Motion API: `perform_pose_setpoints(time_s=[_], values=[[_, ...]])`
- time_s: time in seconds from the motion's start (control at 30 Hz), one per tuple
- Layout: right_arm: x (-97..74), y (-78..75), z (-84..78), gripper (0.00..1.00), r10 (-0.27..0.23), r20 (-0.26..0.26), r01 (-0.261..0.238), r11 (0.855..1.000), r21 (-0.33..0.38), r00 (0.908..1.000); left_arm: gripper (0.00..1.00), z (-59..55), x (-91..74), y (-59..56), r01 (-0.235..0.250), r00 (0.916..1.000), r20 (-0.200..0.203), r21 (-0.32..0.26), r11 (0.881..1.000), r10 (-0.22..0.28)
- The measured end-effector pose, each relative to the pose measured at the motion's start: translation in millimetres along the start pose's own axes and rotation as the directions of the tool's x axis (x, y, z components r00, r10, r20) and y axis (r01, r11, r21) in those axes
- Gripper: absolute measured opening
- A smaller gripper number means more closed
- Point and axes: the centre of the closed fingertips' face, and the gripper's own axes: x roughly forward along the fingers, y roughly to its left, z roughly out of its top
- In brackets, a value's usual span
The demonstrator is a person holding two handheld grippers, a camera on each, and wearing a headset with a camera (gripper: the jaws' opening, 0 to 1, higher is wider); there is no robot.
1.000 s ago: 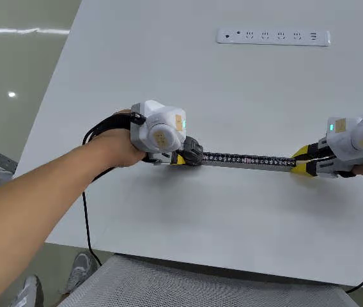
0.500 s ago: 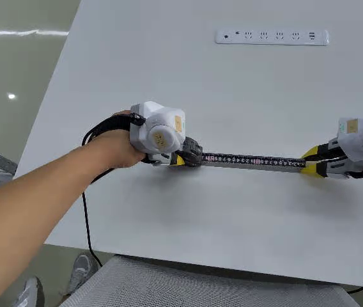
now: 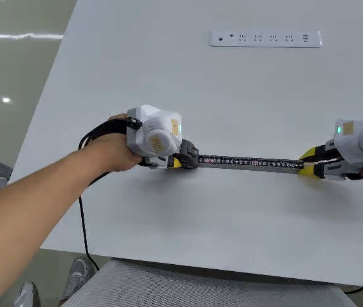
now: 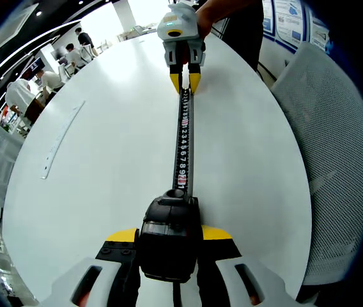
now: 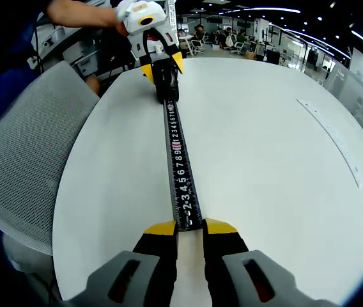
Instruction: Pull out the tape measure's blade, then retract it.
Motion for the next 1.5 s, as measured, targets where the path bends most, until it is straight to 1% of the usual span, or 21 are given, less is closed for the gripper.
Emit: perform_pose_setpoints(time_s=[0.27,0.33,0.47,0.57,0.6,0.67,0.7,0.77,0.8,0.83,0.87,0.93,1.0,1.1,1.2,1.27,1.33,1.37,1.43,1.47,1.5], values=[[-0.4,0.3,0.1,0.12,-0.007,-0.023,0.006,1.0,-0.028,0.9997,0.31,-0.8,2.3,1.0,-0.005,0.9999,0.011,-0.003,1.0,0.005],[-1.2,-0.1,0.1,0.12,-0.022,-0.03,0.021,0.999,-0.04,0.9993,0.32,-1.0,2.6,1.3,-0.009,0.9999,0.011,-0.003,1.0,0.009],[-1.0,1.4,0.7,0.13,-0.033,-0.044,0.031,0.998,-0.048,0.9985,0.32,-0.6,2.2,1.6,-0.016,0.9998,0.012,-0.012,1.0,0.016],[-0.7,0.9,1.8,0.13,-0.042,-0.045,0.04,0.998,-0.047,0.9981,0.33,-0.6,1.3,1.6,-0.029,0.9995,0.01,-0.029,0.999,0.029],[-0.4,1.0,2.6,0.13,-0.046,-0.045,0.044,0.998,-0.047,0.9979,0.33,0.9,0.9,1.1,-0.034,0.9992,0.019,-0.052,0.998,0.035],[0.4,0.2,3.6,0.14,-0.053,-0.044,0.051,0.998,-0.039,0.9976,0.36,0.2,0.6,0.1,-0.036,0.9992,0.014,-0.05,0.998,0.036],[0.5,-0.2,3.9,0.14,-0.059,-0.043,0.058,0.998,-0.024,0.9974,0.38,-0.4,0.5,-0.5,-0.038,0.9992,0.011,-0.053,0.998,0.039],[0.4,-0.5,4.1,0.14,-0.062,-0.044,0.062,0.998,-0.013,0.9971,0.42,1.7,-1.4,-2.9,-0.036,0.9989,0.025,-0.096,0.995,0.039],[0.2,-0.9,4.0,0.14,-0.066,-0.046,0.065,0.998,-0.004,0.9968,0.45,0.7,-3.2,-4.8,-0.03,0.9994,0.015,-0.101,0.994,0.031],[0.0,-1.2,4.0,0.15,-0.069,-0.048,0.069,0.998,0.0,0.9965,0.47,0.7,-4.1,-5.2,-0.033,0.9993,0.013,-0.102,0.994,0.034],[-0.4,-2.0,3.8,0.17,-0.077,-0.051,0.077,0.997,0.006,0.9957,0.49,1.3,-5.8,-4.8,-0.047,0.9987,0.015,-0.11,0.993,0.049],[-0.9,-2.2,3.4,0.2,-0.084,-0.056,0.085,0.996,0.014,0.9949,0.51,1.4,-8.7,-3.2,-0.069,0.9973,0.016,-0.143,0.987,0.072],[-1.3,-0.4,3.1,0.23,-0.088,-0.059,0.089,0.996,0.025,0.9944,0.53,-0.6,-12.7,-3.3,-0.086,0.996,0.006,-0.199,0.976,0.089],[-2.7,3.1,2.6,0.26,-0.095,-0.062,0.098,0.994,0.044,0.9935,0.57,-0.6,-20.4,-3.6,-0.11,0.9936,0.003,-0.216,0.97,0.113],[-6.4,7.0,4.4,0.28,-0.107,-0.043,0.11,0.991,0.079,0.9934,0.59,-3.5,-25.2,-7.0,-0.124,0.9917,0.001,-0.255,0.959,0.129],[-8.5,6.7,3.5,0.29,-0.123,-0.028,0.125,0.986,0.111,0.9921,0.59,-5.7,-28.4,-11.3,-0.128,0.9912,-0.004,-0.268,0.955,0.132],[-11.9,8.3,5.2,0.31,-0.14,-0.01,0.14,0.977,0.161,0.9901,0.62,-7.2,-31.7,-13.7,-0.147,0.9884,-0.007,-0.296,0.944,0.152],[-14.6,8.8,6.0,0.33,-0.152,-0.002,0.15,0.972,0.181,0.9883,0.63,-7.5,-33.7,-15.8,-0.148,0.9881,-0.005,-0.31,0.939,0.154],[-18.0,10.0,7.8,0.36,-0.168,0.012,0.161,0.963,0.216,0.9858,0.65,-8.2,-36.6,-17.8,-0.16,0.9858,-0.006,-0.342,0.926,0.168],[-20.7,11.5,8.9,0.38,-0.176,0.018,0.167,0.958,0.235,0.9841,0.66,-8.6,-38.9,-19.3,-0.168,0.9842,-0.006,-0.35,0.922,0.177],[-22.4,12.8,9.6,0.4,-0.179,0.023,0.168,0.954,0.247,0.9836,0.66,-8.8,-40.4,-20.5,-0.173,0.983,-0.007,-0.367,0.914,0.183]])
